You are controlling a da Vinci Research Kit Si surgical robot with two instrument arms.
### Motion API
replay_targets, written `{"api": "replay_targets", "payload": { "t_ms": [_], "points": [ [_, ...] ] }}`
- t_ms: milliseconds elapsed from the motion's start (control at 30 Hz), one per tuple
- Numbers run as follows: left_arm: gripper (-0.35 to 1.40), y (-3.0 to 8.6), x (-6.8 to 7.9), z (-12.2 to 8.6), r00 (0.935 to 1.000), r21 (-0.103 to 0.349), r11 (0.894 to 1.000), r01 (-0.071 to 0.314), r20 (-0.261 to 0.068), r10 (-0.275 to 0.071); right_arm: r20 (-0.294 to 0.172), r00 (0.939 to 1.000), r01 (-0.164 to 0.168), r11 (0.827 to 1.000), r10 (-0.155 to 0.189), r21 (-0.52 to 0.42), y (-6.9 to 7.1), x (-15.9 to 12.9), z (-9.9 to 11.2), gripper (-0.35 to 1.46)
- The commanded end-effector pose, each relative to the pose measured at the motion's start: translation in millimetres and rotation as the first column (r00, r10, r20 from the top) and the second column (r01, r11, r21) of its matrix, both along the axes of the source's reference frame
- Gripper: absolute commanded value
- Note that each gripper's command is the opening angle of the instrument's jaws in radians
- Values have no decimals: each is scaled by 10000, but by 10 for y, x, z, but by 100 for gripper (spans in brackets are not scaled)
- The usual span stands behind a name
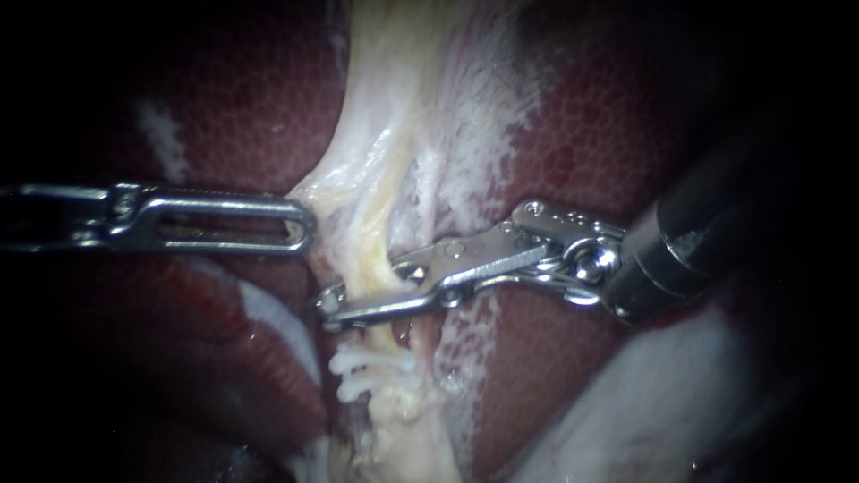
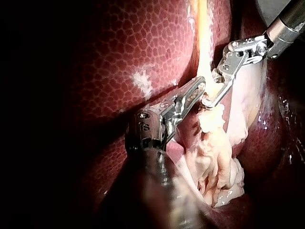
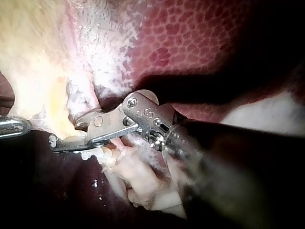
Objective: Going back third clip left tube
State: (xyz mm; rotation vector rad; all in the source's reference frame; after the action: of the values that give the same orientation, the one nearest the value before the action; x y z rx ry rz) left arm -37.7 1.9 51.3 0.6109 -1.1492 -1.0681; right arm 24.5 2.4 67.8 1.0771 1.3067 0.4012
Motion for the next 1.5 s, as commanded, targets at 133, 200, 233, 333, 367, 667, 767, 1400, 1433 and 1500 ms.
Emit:
{"api": "replay_targets", "payload": {
  "t_ms": [133,200,233,333,367,667,767,1400,1433,1500],
  "points": [
    [-35,0,0,0,10000,-1,10000,2,-3,-2,-2,10000,2,10000,-2,4,0,0,0,-35],
    [-35,0,0,0,10000,-1,10000,2,-3,-2,-2,10000,2,10000,-2,4,0,0,0,-35],
    [-35,0,0,0,10000,-1,10000,2,-3,-2,-2,10000,2,10000,-2,4,0,0,0,-35],
    [-35,0,0,0,10000,-2,10000,3,-4,-3,-2,10000,2,10000,-2,2,0,0,0,-35],
    [-35,0,0,0,10000,-2,10000,3,-4,-3,14,10000,-22,10000,22,-3,-1,0,0,-35],
    [-35,0,0,0,10000,-3,10000,1,-3,-1,-54,10000,28,10000,-28,24,-6,5,-7,34],
    [-35,0,0,0,10000,-3,10000,0,-2,0,-123,9999,-22,10000,23,56,-8,8,-10,45],
    [-35,-1,-1,-2,10000,-2,10000,10,-9,-10,-833,9963,-341,9839,197,-1752,-17,33,2,58],
    [-35,-1,-2,-2,10000,-2,10000,12,-10,-12,-846,9962,-355,9826,203,-1825,-19,36,5,58],
    [-35,-2,-2,-3,10000,-3,10000,12,-10,-12,-874,9960,-381,9796,211,-1974,-23,41,10,58]
  ]
}}
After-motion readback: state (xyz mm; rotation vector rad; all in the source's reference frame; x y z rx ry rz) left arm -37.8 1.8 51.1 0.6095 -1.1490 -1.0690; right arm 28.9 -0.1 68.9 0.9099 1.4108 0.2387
